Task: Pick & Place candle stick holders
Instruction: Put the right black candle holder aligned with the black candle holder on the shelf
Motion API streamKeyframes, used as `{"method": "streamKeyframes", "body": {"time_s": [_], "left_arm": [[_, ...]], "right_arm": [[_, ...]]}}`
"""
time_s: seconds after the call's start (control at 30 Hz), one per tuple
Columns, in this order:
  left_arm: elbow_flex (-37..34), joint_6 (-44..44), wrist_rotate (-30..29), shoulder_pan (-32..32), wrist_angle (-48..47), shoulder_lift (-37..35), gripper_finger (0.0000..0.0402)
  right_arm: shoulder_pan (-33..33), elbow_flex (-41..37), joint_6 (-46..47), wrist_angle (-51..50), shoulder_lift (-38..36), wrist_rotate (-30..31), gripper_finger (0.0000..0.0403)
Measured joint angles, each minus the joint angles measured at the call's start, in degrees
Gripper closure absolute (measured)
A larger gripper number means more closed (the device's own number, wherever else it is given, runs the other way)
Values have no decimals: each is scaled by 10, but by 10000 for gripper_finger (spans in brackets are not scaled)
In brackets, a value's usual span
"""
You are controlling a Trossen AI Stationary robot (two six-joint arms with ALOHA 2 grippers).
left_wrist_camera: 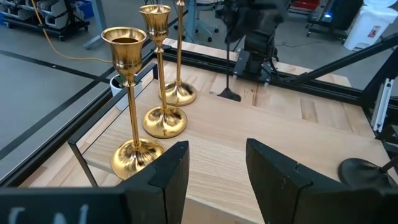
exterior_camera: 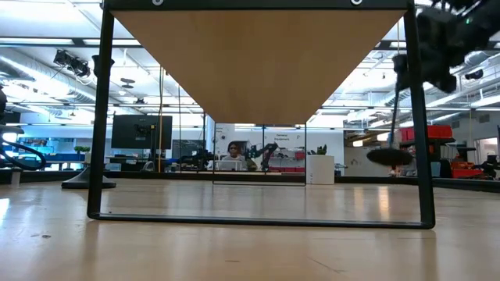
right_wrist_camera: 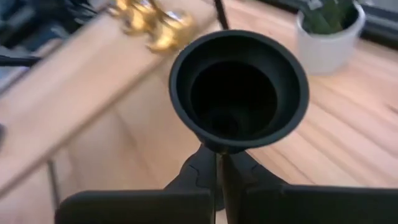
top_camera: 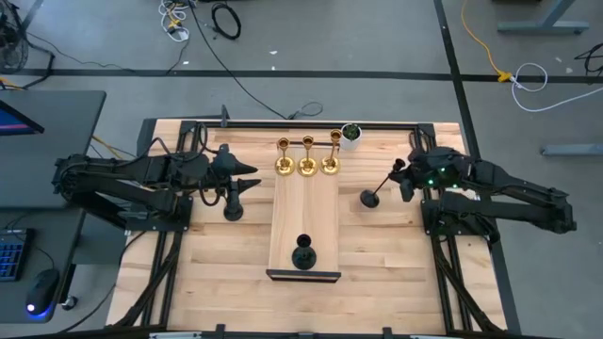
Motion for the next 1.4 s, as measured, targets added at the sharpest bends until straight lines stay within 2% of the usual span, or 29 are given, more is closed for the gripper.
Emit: {"method": "streamKeyframes", "body": {"time_s": [0.23,0.4,0.77,1.0,1.17,1.4], "left_arm": [[0,0,0,0,0,0,241],[0,1,0,0,0,0,241],[0,1,0,0,0,0,241],[0,0,0,0,-2,0,241],[0,-3,0,0,-2,0,241],[0,-4,0,0,-2,0,241]], "right_arm": [[48,93,-17,-13,11,-13,403],[117,147,-14,-7,63,-11,403],[323,250,-39,53,219,73,403],[426,316,-41,60,301,134,403],[472,364,-41,50,367,162,403],[497,415,-69,49,445,180,403]]}}
